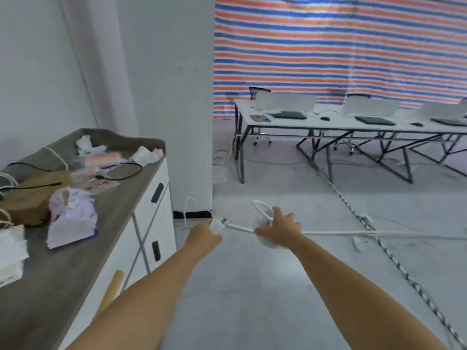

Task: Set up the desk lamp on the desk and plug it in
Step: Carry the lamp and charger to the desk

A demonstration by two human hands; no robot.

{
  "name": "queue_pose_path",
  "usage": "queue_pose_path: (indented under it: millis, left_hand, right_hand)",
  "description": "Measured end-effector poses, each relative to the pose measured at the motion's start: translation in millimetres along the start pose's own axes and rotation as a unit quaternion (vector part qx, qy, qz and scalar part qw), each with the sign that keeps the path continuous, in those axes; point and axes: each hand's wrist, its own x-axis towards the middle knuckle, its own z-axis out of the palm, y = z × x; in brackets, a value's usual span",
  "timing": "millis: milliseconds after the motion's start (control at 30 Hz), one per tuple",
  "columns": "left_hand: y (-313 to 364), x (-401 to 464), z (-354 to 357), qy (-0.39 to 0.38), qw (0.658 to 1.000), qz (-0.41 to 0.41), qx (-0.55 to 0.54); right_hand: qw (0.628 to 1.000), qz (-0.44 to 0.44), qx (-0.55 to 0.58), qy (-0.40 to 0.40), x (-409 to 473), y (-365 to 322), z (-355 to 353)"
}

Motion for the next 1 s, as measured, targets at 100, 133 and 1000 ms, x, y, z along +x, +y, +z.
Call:
queue_pose_path:
  millis: [100, 133, 1000]
  left_hand:
    - [36, 30, 38, -0.054, 0.998, 0.026, -0.004]
    - [50, 41, 50, -0.065, 0.997, 0.036, -0.001]
    - [236, 472, 172, -0.177, 0.975, 0.124, 0.040]
  right_hand:
    - [0.999, 0.045, -0.004, 0.019, 17, 39, -24]
    - [0.998, 0.057, -0.004, 0.026, 25, 51, -31]
    - [0.980, 0.169, 0.055, 0.095, 422, 108, -143]
